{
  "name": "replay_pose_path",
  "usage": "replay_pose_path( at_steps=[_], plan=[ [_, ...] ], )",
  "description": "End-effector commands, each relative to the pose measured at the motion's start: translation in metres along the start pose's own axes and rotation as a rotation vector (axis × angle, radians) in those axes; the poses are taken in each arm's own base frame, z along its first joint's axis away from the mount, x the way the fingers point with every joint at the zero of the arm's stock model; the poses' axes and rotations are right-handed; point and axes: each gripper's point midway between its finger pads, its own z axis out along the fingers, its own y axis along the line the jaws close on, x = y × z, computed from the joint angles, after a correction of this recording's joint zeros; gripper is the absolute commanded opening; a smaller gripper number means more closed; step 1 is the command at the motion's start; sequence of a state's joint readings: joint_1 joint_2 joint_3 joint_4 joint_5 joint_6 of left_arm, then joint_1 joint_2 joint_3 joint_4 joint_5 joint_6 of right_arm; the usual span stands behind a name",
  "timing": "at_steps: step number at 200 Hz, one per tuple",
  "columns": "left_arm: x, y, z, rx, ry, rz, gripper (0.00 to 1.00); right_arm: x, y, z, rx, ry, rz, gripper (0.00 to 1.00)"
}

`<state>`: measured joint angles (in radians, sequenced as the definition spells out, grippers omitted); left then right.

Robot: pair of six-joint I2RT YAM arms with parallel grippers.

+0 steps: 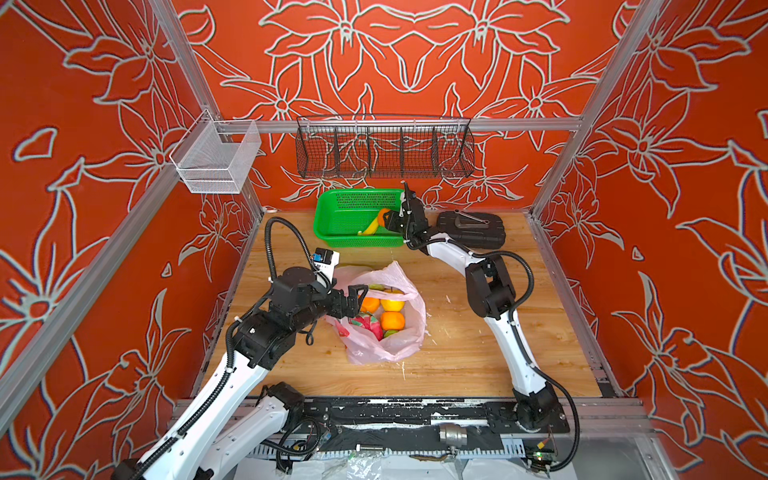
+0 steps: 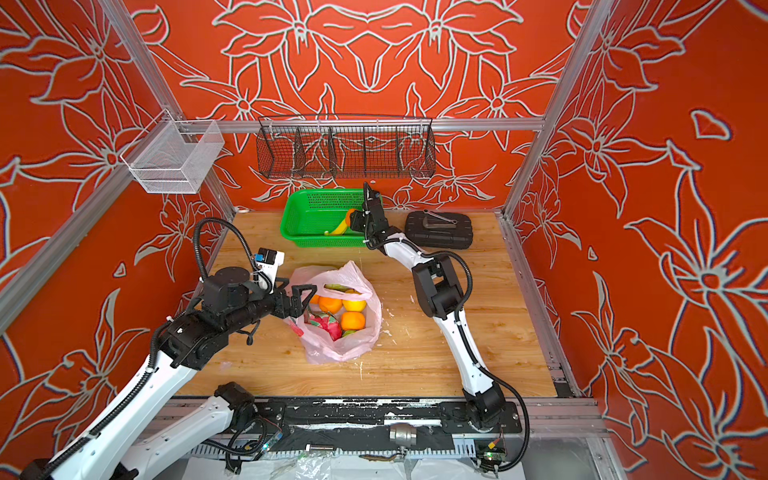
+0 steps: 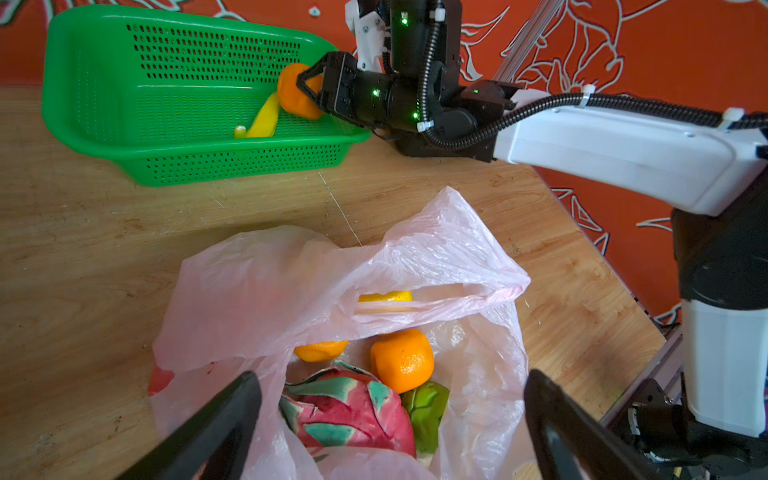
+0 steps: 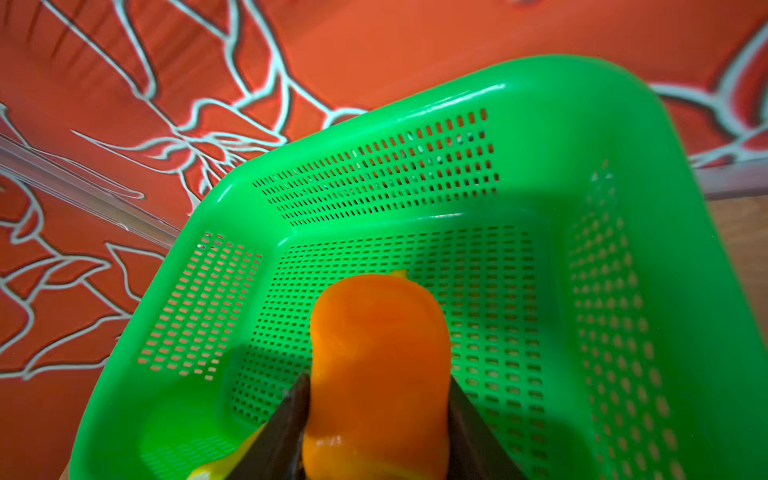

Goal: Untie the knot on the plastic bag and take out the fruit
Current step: 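Carry the orange over the green basket and lower it beside the banana, then open the right gripper to release the orange and raise it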

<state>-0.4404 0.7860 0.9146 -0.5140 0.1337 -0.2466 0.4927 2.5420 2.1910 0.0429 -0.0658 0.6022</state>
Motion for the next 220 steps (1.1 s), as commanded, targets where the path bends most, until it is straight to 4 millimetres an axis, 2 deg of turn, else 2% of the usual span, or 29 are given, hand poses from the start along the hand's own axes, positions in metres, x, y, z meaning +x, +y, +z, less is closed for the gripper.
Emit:
replay_pose_path(
  at_steps=[1,19,37,62,75,92,117,137,186,209,212,220],
  plan=[
    [0.001,-0.003,-0.004,0.010,-0.002,0.008,0.98,0.040,-0.023,0.018,0.088,0.136,-0.005,0.49],
    [0.001,-0.002,-0.005,0.006,-0.001,0.008,0.98,0.051,-0.033,0.026,0.124,0.174,-0.014,0.49],
    [0.001,-0.001,-0.006,0.002,-0.004,0.005,0.98,0.053,-0.038,0.029,0.146,0.176,-0.047,0.51],
    [0.001,0.000,-0.006,-0.006,-0.005,0.004,0.98,0.050,-0.044,0.027,0.181,0.175,-0.083,0.64],
    [0.002,0.000,-0.005,-0.006,-0.004,0.004,0.98,0.047,-0.038,0.027,0.155,0.174,-0.097,0.72],
    [0.002,0.000,-0.004,-0.006,0.000,-0.001,0.98,0.038,-0.026,0.022,0.119,0.166,-0.107,0.77],
    [0.003,0.000,-0.005,-0.008,0.002,-0.006,0.98,0.020,-0.006,0.007,0.072,0.155,-0.123,0.80],
    [0.002,0.001,-0.007,-0.013,-0.004,-0.016,0.98,0.006,0.003,-0.012,0.075,0.155,-0.126,0.81],
    [0.001,-0.001,-0.006,-0.016,0.020,-0.077,0.98,-0.009,0.028,-0.070,-0.001,0.151,-0.173,0.83],
    [-0.001,-0.006,-0.007,0.010,0.024,-0.098,0.98,-0.018,0.042,-0.106,-0.056,0.135,-0.187,0.82],
    [-0.001,-0.007,-0.007,0.014,0.024,-0.099,0.98,-0.026,0.051,-0.116,-0.074,0.115,-0.192,0.83],
    [-0.002,-0.009,-0.008,0.025,0.021,-0.097,0.98,-0.030,0.057,-0.132,-0.099,0.101,-0.197,0.82]
  ],
)
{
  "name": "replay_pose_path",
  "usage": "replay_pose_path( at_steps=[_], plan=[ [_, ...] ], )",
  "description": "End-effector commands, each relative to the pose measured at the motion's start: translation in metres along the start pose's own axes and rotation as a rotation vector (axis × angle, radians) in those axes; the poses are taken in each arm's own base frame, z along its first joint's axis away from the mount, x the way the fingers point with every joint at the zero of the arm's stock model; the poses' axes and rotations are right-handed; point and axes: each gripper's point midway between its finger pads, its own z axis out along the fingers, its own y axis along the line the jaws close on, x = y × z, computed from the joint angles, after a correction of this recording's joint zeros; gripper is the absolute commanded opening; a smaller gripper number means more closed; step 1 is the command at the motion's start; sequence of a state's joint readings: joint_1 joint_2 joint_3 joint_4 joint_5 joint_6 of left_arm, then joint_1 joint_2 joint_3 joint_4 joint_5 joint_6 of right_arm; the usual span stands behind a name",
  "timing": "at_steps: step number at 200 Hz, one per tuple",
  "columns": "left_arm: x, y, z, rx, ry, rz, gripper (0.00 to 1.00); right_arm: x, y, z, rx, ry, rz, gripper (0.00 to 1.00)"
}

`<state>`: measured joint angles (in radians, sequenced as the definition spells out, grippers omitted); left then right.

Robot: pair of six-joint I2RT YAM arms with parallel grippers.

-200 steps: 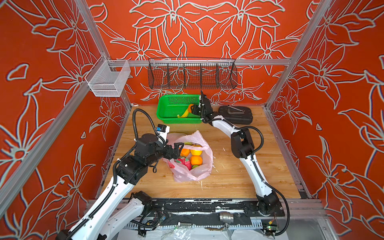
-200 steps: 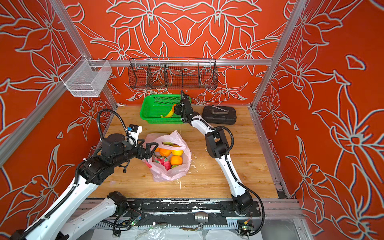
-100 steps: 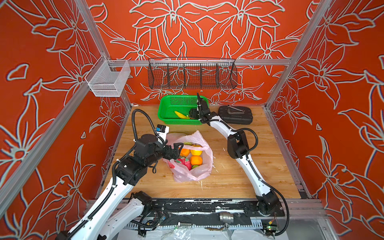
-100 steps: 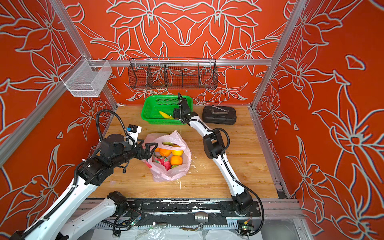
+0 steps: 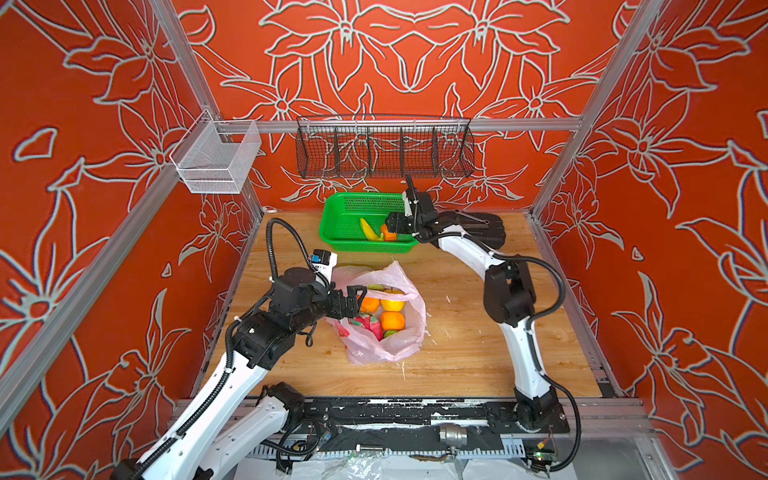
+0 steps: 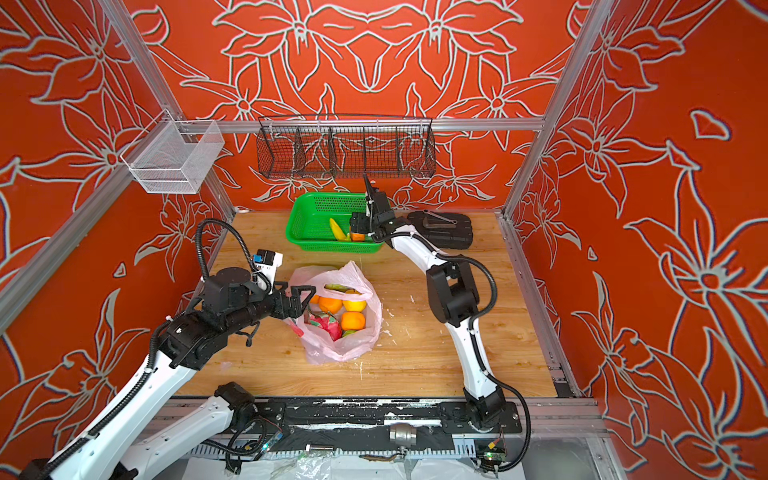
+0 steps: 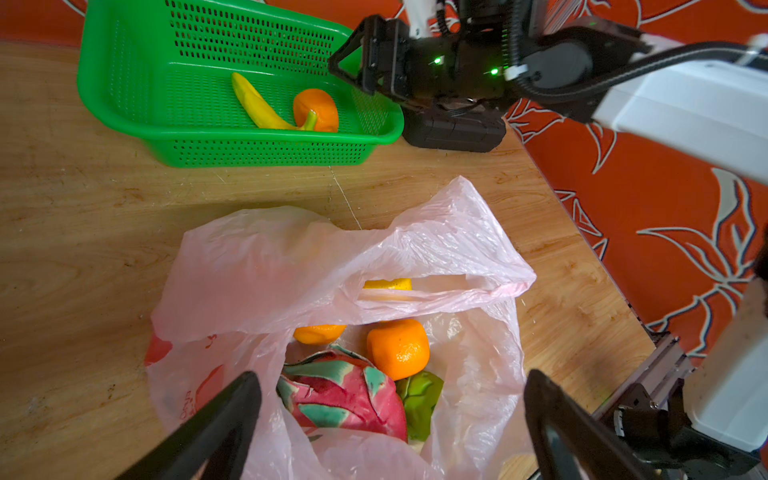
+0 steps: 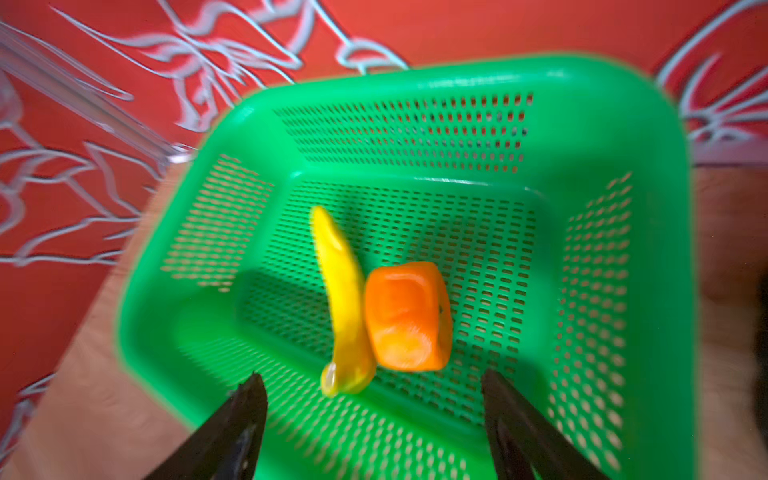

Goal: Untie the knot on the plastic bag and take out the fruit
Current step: 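Open the right gripper to release the orange and raise it, then move the right gripper back toward the bag opening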

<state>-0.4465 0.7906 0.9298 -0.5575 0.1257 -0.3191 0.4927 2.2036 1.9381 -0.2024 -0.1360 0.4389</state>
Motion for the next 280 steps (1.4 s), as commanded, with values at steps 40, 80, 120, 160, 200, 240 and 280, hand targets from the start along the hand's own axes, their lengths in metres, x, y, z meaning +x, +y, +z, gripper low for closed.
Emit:
replay_pose_path(
  at_steps=[40,80,120,160,200,240,280],
  plan=[
    [0.001,-0.031,-0.008,0.118,0.019,0.031,0.98,-0.032,0.051,-0.143,-0.169,-0.168,-0.096,0.82],
    [0.027,-0.047,0.000,0.143,0.107,0.052,1.00,0.000,0.054,-0.245,-0.230,-0.225,-0.094,0.81],
    [0.068,-0.048,0.016,0.096,0.246,0.021,0.84,0.067,0.049,-0.308,-0.253,-0.143,-0.141,0.77],
    [0.108,-0.051,0.033,0.101,0.359,0.058,0.85,0.139,0.056,-0.314,-0.248,0.054,-0.234,0.73],
    [0.140,-0.055,0.042,0.121,0.447,0.092,0.85,0.198,0.076,-0.292,-0.278,0.257,-0.248,0.71],
    [0.175,-0.049,0.044,0.088,0.540,0.010,0.79,0.235,0.083,-0.266,-0.230,0.356,-0.251,0.70],
    [0.206,-0.041,0.040,0.051,0.588,-0.066,0.72,0.253,0.098,-0.249,-0.243,0.390,-0.256,0.70]
  ],
)
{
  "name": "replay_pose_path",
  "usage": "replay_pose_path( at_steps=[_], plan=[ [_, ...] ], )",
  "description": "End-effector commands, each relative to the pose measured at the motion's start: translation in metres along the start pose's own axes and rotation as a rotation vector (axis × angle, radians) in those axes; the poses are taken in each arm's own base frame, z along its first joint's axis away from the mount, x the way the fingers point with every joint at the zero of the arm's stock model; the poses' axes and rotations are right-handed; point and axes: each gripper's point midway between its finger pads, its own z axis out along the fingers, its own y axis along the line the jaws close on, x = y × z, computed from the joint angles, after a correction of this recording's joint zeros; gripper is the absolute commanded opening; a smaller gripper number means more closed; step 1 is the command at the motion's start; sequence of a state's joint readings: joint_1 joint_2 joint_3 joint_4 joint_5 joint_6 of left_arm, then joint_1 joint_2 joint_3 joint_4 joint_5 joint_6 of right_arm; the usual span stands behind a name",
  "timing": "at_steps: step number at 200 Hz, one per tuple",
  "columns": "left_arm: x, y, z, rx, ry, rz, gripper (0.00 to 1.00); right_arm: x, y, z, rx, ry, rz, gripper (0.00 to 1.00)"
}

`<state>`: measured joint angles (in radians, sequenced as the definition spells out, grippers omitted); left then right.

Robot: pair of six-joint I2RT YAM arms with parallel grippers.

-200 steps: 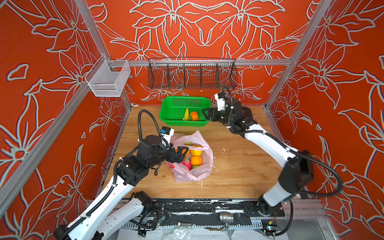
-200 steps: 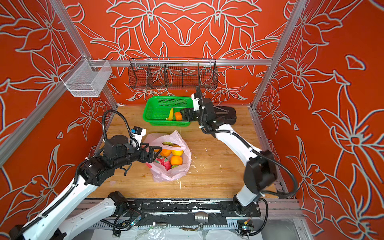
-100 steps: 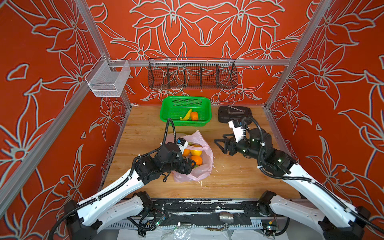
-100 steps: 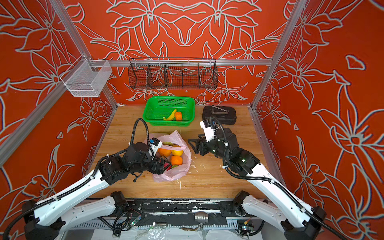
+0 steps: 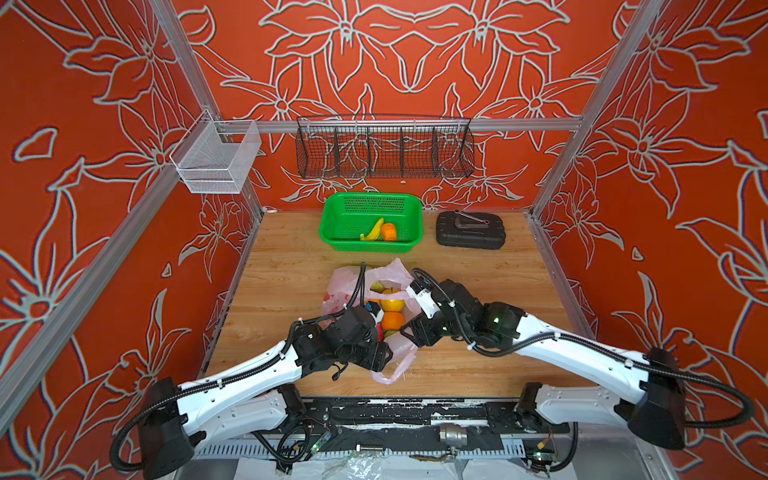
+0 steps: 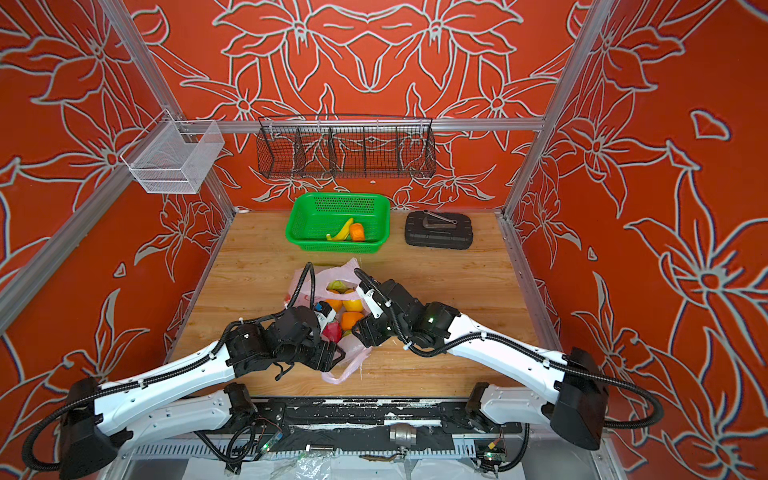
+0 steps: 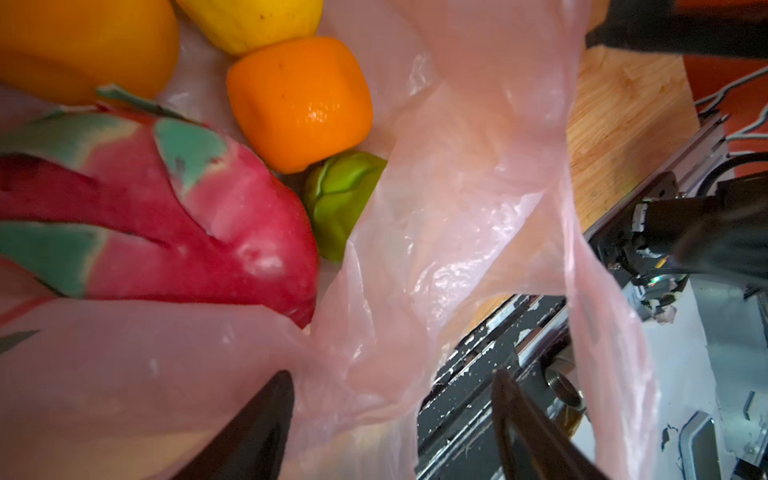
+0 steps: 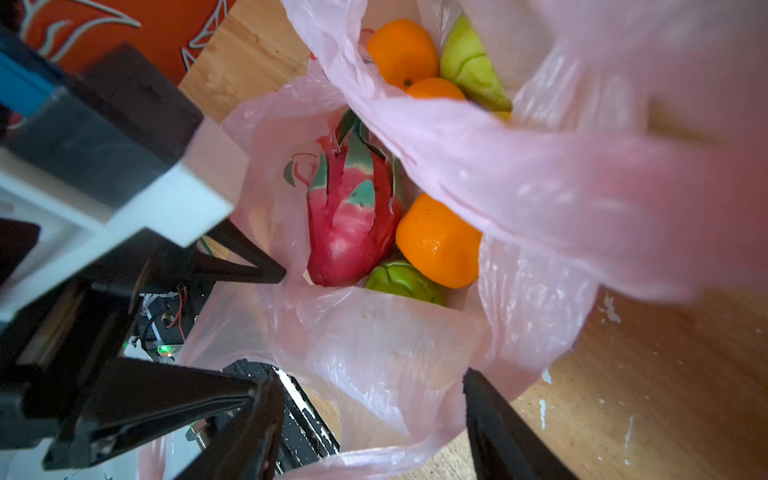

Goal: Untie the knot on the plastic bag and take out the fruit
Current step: 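Move the right gripper back toward the bag opening, then hold the bag edge with left gripper while right gripper reaches toward an orange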

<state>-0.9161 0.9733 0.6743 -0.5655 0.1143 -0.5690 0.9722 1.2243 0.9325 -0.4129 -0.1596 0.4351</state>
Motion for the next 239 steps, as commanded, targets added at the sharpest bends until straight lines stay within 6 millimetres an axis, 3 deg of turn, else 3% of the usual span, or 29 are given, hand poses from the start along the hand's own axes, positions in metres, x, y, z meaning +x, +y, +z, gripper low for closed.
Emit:
replay_pose_path(
  at_steps=[1,28,63,109,155,178,202,239],
  plan=[
    [0.011,0.001,0.003,0.005,0.008,-0.086,0.72,-0.003,0.005,0.010,0.004,-0.017,0.022,0.70],
    [0.025,0.008,0.010,-0.001,0.022,-0.127,0.70,-0.006,0.017,0.024,-0.029,-0.017,0.024,0.70],
    [0.032,0.013,0.011,-0.010,0.016,-0.142,0.70,-0.014,0.016,0.041,-0.008,-0.018,0.045,0.69],
    [0.008,0.022,-0.029,-0.070,-0.130,-0.123,0.83,-0.023,0.016,0.064,-0.001,-0.029,0.069,0.70],
    [-0.011,0.030,-0.070,-0.070,-0.312,-0.130,0.84,-0.029,-0.032,0.071,0.295,-0.041,0.132,0.70],
    [-0.019,0.026,-0.086,-0.048,-0.373,-0.113,0.84,-0.029,-0.045,0.077,0.370,-0.041,0.108,0.72],
    [-0.024,0.023,-0.091,-0.049,-0.383,-0.094,0.84,-0.021,-0.052,0.090,0.405,-0.002,0.120,0.75],
    [-0.025,0.022,-0.081,-0.056,-0.369,-0.084,0.86,-0.011,-0.047,0.116,0.326,0.025,0.170,0.79]
  ],
)
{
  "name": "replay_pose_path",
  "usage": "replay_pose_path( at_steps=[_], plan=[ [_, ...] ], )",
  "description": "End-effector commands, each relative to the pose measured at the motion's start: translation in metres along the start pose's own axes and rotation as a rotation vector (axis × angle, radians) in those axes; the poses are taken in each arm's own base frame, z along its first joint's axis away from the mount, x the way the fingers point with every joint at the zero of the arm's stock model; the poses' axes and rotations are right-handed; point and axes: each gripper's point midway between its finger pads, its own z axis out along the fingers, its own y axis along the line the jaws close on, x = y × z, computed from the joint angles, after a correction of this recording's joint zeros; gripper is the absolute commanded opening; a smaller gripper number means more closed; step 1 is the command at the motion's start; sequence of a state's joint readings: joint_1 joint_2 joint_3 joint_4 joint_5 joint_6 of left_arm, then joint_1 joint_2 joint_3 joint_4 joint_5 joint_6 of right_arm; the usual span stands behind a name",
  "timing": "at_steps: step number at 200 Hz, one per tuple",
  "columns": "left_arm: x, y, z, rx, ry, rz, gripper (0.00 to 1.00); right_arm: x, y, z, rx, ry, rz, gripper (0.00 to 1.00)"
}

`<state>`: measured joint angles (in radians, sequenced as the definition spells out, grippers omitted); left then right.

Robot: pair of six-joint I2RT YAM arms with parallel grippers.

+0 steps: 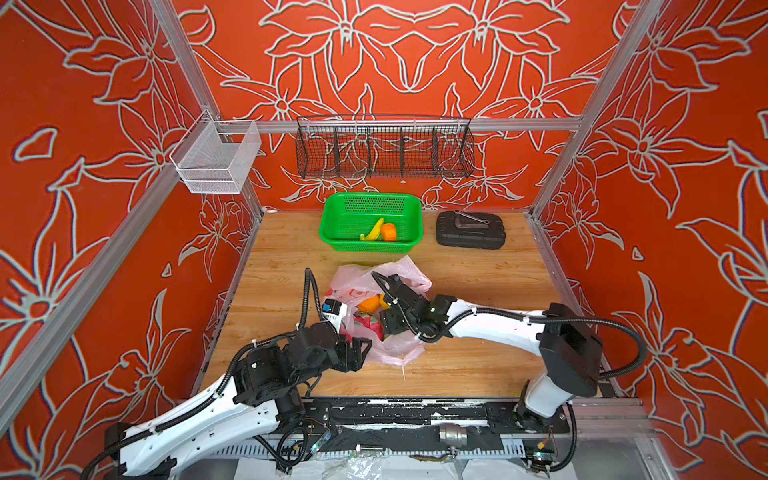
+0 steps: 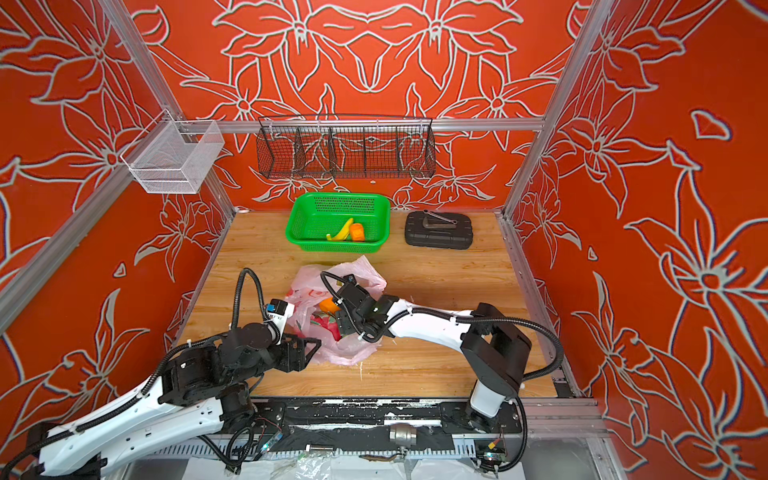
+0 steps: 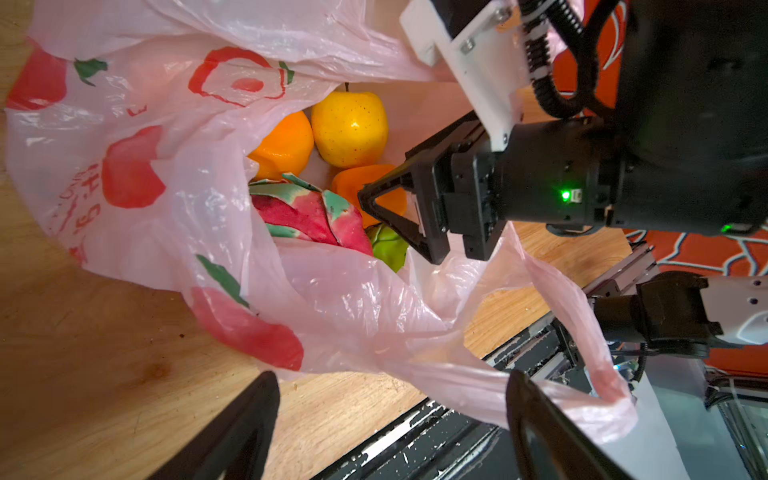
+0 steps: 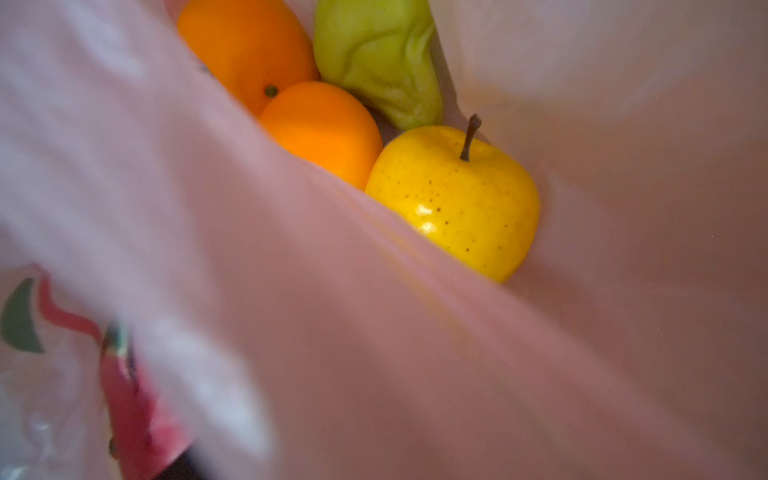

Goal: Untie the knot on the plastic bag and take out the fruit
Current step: 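Hold the bag edge with left gripper while right gripper reaches toward an orange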

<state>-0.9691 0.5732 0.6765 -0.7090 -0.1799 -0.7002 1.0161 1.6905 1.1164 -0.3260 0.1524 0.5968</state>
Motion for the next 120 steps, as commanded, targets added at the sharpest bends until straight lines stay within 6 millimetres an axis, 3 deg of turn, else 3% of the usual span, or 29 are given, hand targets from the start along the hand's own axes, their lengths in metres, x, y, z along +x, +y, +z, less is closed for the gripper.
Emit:
replay_pose_path(
  at_steps=[1,38,60,77,120],
  plan=[
    [-0.002,0.002,0.004,-0.023,-0.005,0.020,0.86,0.001,0.003,0.011,-0.017,0.006,0.052,0.79],
    [-0.001,0.000,0.008,-0.028,0.007,0.028,0.88,0.007,0.004,0.027,-0.028,0.026,0.062,0.77],
    [-0.001,-0.001,0.010,-0.027,0.008,0.025,0.88,0.007,0.004,0.028,-0.036,0.023,0.068,0.63],
    [-0.003,-0.002,0.009,-0.023,0.002,0.022,0.89,0.005,0.004,0.020,-0.048,0.009,0.064,0.52],
    [-0.016,0.001,0.001,-0.066,-0.034,0.053,0.89,0.009,0.005,-0.016,-0.119,-0.022,0.051,0.48]
  ],
)
